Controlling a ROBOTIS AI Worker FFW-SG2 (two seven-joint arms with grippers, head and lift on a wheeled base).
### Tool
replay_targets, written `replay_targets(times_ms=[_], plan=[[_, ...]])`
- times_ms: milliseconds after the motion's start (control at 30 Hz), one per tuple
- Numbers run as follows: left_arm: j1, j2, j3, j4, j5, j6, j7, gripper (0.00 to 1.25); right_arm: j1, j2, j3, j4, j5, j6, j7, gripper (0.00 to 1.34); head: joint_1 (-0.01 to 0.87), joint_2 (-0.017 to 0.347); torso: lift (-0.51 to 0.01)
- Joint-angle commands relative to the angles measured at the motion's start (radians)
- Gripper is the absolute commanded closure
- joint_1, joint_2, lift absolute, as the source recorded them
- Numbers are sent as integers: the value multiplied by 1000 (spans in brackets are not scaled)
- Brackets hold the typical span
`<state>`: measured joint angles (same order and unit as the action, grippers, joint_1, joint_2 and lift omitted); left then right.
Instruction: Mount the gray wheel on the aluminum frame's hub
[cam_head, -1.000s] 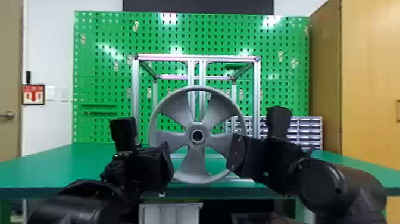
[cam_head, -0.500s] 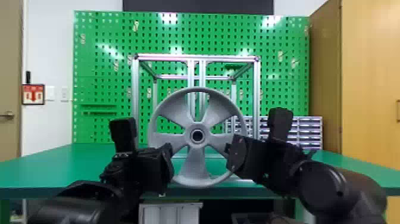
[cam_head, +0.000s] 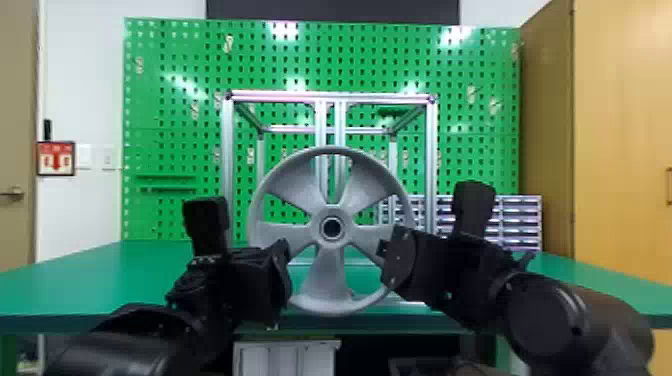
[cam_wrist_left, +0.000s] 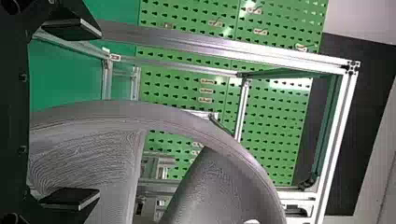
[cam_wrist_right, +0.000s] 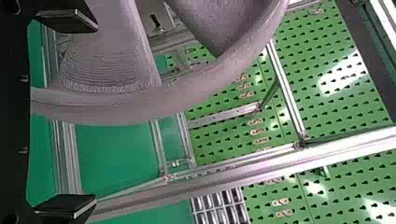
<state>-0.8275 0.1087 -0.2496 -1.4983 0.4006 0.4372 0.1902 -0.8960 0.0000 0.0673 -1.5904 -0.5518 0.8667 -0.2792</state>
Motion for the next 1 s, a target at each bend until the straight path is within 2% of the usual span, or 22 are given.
replay_targets(times_ms=[0, 200, 333, 600, 767, 833, 967], plan=[[19, 6, 4, -33, 0, 2, 0, 99, 22, 1, -11, -42, -10, 0, 0, 18, -5, 6, -499], [68, 20, 24, -128, 12, 21, 0, 99, 89, 1, -27, -140, -28, -12, 0, 18, -5, 6, -499], [131, 45, 41, -223, 17, 25, 0, 99, 166, 0, -53, -223, -42, -29, 0, 16, -5, 6, -499], [268, 94, 75, -352, 18, 25, 0, 101, 316, -40, -66, -327, -65, -118, 2, 18, -5, 6, -499], [370, 115, 105, -381, 1, -2, -14, 102, 433, -74, -37, -381, 1, -226, 2, 16, -5, 6, -499], [412, 121, 121, -390, -17, -11, -29, 102, 479, -75, -29, -385, 29, -270, 14, 16, -5, 6, -499], [499, 134, 135, -390, -69, -78, -49, 102, 571, -77, -26, -395, 141, -368, 55, 16, -5, 6, -499]])
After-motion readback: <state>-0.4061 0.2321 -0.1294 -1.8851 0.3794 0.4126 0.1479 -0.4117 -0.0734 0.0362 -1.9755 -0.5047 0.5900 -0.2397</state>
